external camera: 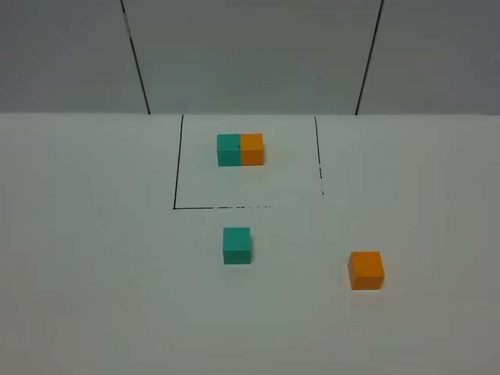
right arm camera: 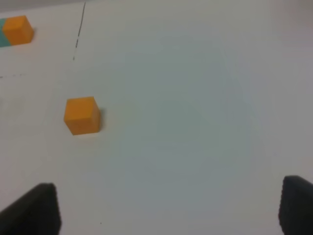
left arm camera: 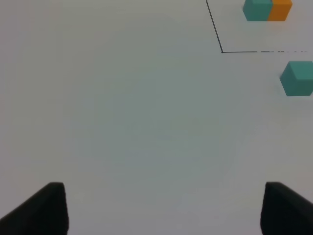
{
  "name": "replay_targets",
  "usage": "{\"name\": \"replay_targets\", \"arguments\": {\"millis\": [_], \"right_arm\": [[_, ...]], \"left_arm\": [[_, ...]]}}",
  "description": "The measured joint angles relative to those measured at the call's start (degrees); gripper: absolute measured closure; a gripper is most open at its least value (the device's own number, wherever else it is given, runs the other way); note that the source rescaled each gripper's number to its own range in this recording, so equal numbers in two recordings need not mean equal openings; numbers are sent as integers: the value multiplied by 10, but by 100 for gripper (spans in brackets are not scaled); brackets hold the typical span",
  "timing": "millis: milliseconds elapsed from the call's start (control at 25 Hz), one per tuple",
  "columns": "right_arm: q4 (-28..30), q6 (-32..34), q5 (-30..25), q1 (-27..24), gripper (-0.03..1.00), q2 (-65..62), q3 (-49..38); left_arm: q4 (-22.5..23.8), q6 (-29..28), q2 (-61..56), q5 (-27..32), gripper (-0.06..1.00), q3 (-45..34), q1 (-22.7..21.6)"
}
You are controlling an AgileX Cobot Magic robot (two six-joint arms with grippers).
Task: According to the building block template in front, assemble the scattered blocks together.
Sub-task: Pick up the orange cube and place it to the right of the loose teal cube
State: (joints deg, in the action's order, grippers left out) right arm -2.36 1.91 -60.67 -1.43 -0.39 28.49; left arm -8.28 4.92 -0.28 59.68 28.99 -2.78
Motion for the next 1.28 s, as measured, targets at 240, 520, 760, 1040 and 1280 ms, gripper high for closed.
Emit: {"name": "replay_targets", "arguments": {"millis": [240, 520, 760, 1040, 1280], "right_arm": [[-2, 0, 0, 0, 19, 0, 0], [-50, -5, 2, 0, 0, 150, 59], [-111, -74, 24, 0, -2, 426, 120], [-166, -135, 81, 15, -2, 704, 190], [-130, -110, 170, 109, -2, 853, 229]], "left_arm": [[0, 0, 0, 0, 27, 0, 0], [0, 0, 0, 0, 27, 0, 0], [0, 0, 0, 0, 27, 0, 0], [0, 0, 0, 0, 27, 0, 0], [0, 0, 0, 0, 27, 0, 0]]}}
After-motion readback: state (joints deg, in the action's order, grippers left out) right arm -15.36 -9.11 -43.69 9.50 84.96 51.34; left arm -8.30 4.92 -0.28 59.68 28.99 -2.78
